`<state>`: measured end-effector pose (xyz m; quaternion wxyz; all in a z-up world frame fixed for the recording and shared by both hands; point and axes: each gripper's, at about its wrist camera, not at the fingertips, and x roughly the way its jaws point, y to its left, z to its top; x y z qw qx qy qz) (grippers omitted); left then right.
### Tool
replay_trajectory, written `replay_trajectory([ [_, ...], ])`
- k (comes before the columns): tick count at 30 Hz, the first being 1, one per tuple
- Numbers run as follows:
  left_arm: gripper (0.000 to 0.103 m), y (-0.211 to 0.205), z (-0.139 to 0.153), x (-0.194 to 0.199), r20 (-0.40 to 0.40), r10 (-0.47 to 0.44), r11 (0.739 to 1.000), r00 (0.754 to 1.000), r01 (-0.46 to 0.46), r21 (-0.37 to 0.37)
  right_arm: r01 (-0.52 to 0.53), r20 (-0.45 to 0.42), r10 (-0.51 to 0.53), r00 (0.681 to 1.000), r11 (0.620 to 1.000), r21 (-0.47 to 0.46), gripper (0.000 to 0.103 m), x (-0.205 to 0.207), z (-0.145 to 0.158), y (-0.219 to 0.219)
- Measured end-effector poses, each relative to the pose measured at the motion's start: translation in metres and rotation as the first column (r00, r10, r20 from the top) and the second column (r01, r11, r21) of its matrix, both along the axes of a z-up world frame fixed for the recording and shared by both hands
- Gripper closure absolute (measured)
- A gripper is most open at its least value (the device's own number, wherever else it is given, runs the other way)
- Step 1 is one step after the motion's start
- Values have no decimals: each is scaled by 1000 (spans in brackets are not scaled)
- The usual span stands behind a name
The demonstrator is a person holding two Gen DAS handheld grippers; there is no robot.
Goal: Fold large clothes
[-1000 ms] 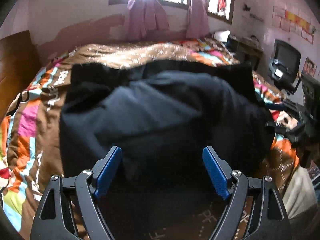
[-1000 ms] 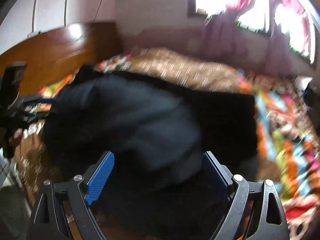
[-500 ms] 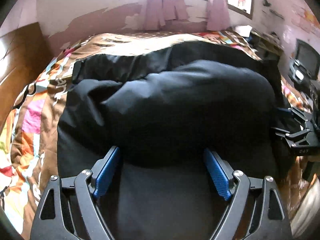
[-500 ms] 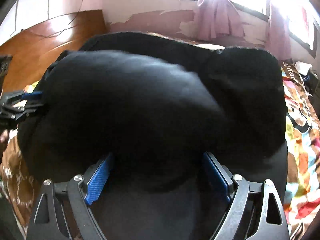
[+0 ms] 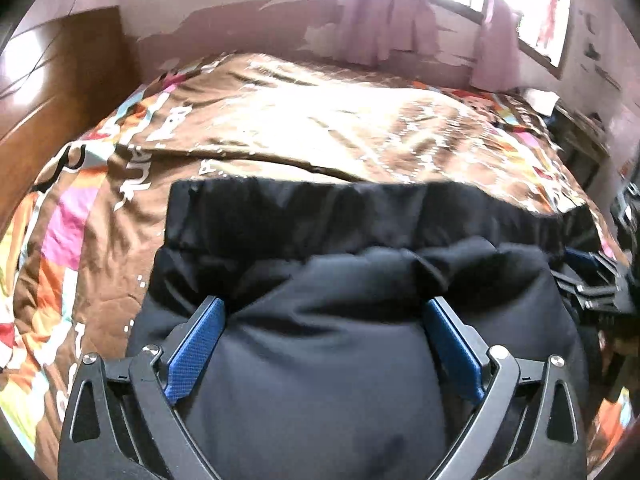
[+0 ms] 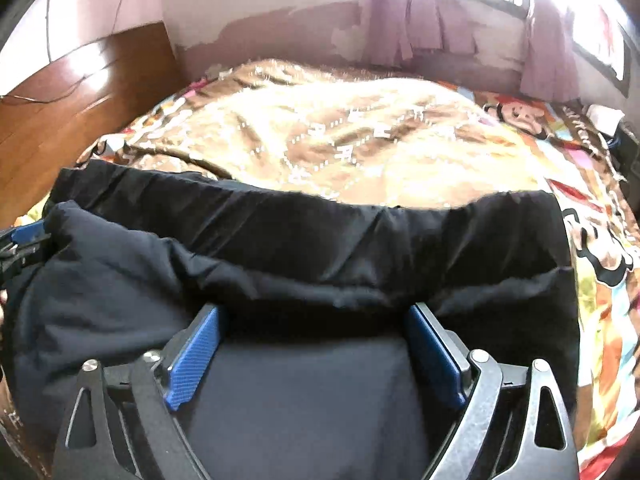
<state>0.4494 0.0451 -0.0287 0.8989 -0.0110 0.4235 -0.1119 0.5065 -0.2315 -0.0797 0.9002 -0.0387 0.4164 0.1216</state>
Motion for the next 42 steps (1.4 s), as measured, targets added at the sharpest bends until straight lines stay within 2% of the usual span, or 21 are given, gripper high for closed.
replay_trajectory([
  [3, 5, 1, -8, 10, -5, 20, 1000, 1000, -20, 12, -19, -6, 19, 1000, 1000, -19, 5, 3, -9, 2],
  [10, 1, 4, -21, 20, -18, 31, 1000, 999, -31, -4, -30, -15, 30, 999, 999, 22, 0, 18, -21, -4],
  [28, 1, 8, -33, 25, 0, 29, 997, 1000, -29, -75, -34, 0, 34, 999, 997, 72, 0, 27, -32, -7],
  [42, 1, 8, -34, 26, 5, 31, 996, 999, -31, -82, -34, 7, 34, 999, 997, 75, 0, 29, -34, -7],
])
